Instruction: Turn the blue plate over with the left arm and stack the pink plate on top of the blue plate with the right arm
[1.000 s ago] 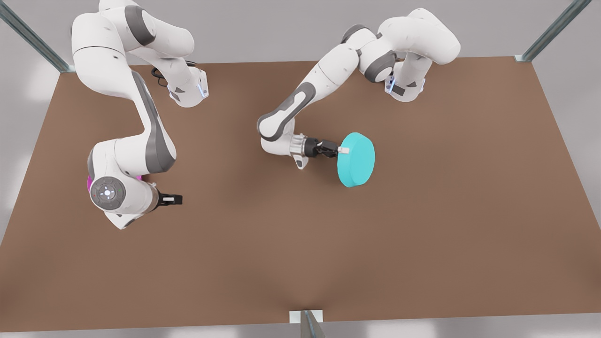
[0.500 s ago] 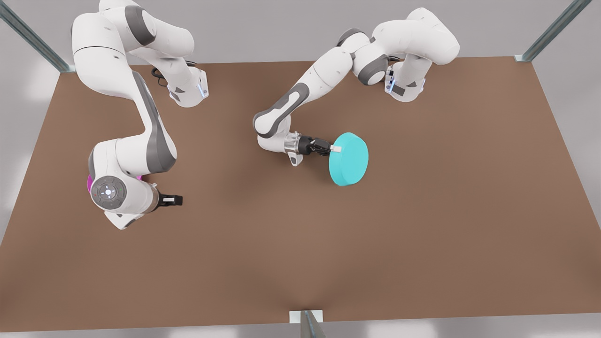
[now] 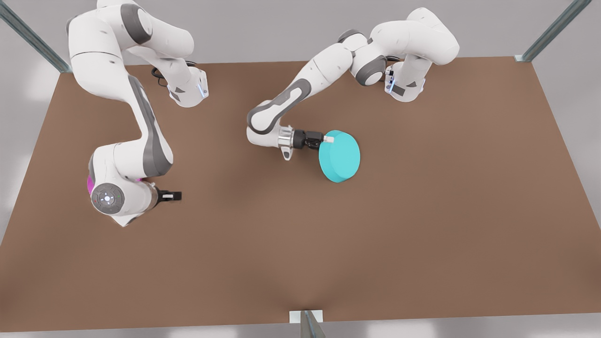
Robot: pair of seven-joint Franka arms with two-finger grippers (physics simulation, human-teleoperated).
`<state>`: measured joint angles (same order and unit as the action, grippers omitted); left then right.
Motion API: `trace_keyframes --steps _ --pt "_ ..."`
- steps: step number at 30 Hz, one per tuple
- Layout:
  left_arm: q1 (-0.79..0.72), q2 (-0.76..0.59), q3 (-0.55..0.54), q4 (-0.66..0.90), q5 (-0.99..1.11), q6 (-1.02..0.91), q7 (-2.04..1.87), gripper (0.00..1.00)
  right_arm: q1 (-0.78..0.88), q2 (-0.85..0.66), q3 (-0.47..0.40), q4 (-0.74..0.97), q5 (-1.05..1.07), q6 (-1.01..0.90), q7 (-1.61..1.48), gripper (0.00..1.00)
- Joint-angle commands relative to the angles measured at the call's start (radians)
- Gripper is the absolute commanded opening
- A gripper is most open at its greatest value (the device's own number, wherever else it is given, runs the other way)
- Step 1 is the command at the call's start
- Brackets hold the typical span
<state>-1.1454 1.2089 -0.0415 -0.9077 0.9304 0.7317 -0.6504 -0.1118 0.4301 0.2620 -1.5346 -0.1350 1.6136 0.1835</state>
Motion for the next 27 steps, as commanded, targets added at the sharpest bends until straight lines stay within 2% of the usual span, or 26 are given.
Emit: trace_keyframes --steps 1,2,6,9,13,15,16,19,20,21,22,24,25,26,27 --pt "0.001 0.000 0.000 0.016 -0.154 -0.002 0.000 0.95 -0.026 -0.011 0.006 -0.024 0.000 0.029 -0.037 1.00" --pt "0.004 -0.003 -0.001 0.024 -0.209 -0.005 -0.006 0.95 -0.103 -0.022 0.011 -0.075 0.002 0.097 -0.150 1.00" --pt "0.049 -0.023 -0.006 0.084 -0.383 0.001 -0.043 0.95 -0.353 -0.019 0.013 -0.099 0.075 0.088 -0.371 1.00" --pt "0.064 -0.023 -0.008 0.138 -0.521 0.006 -0.075 0.95 -0.387 -0.022 0.013 -0.128 0.077 0.066 -0.423 1.00" --pt "0.064 -0.037 -0.009 0.147 -0.677 0.092 -0.233 0.96 -0.512 -0.028 0.019 -0.174 0.086 0.063 -0.539 1.00" --pt "0.064 -0.045 -0.009 0.147 -0.743 0.123 -0.290 0.96 -0.600 -0.036 0.071 -0.196 0.086 0.071 -0.570 1.00" --pt "0.064 -0.057 -0.009 0.147 -0.800 0.159 -0.334 0.96 -0.675 -0.034 0.125 -0.223 0.084 0.109 -0.576 1.00" --pt "0.108 -0.109 -0.008 0.147 -0.953 0.268 -0.480 0.97 -0.769 -0.077 0.172 -0.390 0.078 0.354 -0.615 1.00" --pt "0.138 -0.135 -0.008 0.147 -0.995 0.271 -0.483 0.98 -0.842 -0.076 0.224 -0.409 0.078 0.404 -0.642 1.00" --pt "0.187 -0.181 -0.008 0.147 -1.035 0.270 -0.485 0.98 -0.856 -0.076 0.230 -0.414 0.078 0.413 -0.654 1.00" --pt "0.266 -0.233 -0.009 0.147 -1.082 0.270 -0.486 0.98 -0.861 -0.076 0.230 -0.414 0.078 0.413 -0.684 1.00" --pt "0.639 -0.361 -0.008 0.147 -1.220 0.270 -0.474 0.98 -0.905 -0.068 0.230 -0.410 0.086 0.411 -0.714 1.00" --pt "0.883 -0.397 -0.009 0.147 -1.225 0.273 -0.364 0.99 -0.934 -0.057 0.232 -0.406 0.090 0.411 -0.748 1.00" --pt "1.137 -0.413 -0.006 0.147 -1.219 0.313 -0.067 1.00 -0.957 -0.038 0.230 -0.395 0.115 0.410 -0.785 1.00" --pt "1.286 -0.417 -0.003 0.147 -1.164 0.328 0.262 1.00 -0.976 -0.005 0.230 -0.371 0.115 0.401 -0.788 1.00"
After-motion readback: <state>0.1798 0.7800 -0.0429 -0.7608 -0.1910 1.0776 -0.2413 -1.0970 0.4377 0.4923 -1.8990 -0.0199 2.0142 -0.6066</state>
